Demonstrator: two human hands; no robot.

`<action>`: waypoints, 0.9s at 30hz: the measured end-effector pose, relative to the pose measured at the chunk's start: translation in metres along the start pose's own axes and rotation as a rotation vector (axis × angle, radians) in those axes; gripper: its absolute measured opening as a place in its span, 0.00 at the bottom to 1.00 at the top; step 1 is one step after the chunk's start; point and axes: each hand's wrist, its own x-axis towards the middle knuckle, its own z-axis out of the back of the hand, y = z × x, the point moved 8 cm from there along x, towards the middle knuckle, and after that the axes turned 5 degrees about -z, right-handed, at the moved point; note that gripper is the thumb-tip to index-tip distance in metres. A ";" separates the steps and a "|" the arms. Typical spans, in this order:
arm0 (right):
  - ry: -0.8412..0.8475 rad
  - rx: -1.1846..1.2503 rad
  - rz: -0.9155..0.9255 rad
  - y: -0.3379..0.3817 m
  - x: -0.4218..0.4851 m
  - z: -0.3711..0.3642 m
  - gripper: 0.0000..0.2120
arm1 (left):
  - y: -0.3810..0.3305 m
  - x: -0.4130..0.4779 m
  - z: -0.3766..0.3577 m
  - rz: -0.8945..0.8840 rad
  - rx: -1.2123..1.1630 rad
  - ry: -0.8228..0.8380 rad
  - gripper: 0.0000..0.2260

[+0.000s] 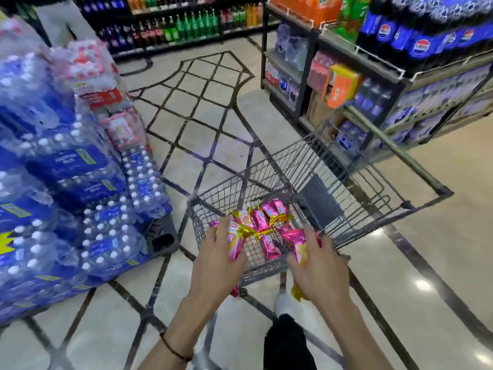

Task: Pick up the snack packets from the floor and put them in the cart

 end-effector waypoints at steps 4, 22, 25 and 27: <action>0.121 -0.001 0.172 0.011 0.071 -0.010 0.33 | -0.006 0.036 -0.022 0.192 -0.050 -0.088 0.34; 0.539 -0.153 0.305 0.036 0.231 -0.229 0.35 | 0.154 0.114 -0.194 0.700 0.031 0.038 0.36; 0.627 -0.210 0.308 0.029 0.234 -0.292 0.36 | 0.201 0.113 -0.240 0.759 0.028 0.140 0.39; 0.668 -0.235 0.269 0.023 0.239 -0.330 0.38 | 0.227 0.118 -0.269 0.769 0.034 0.196 0.39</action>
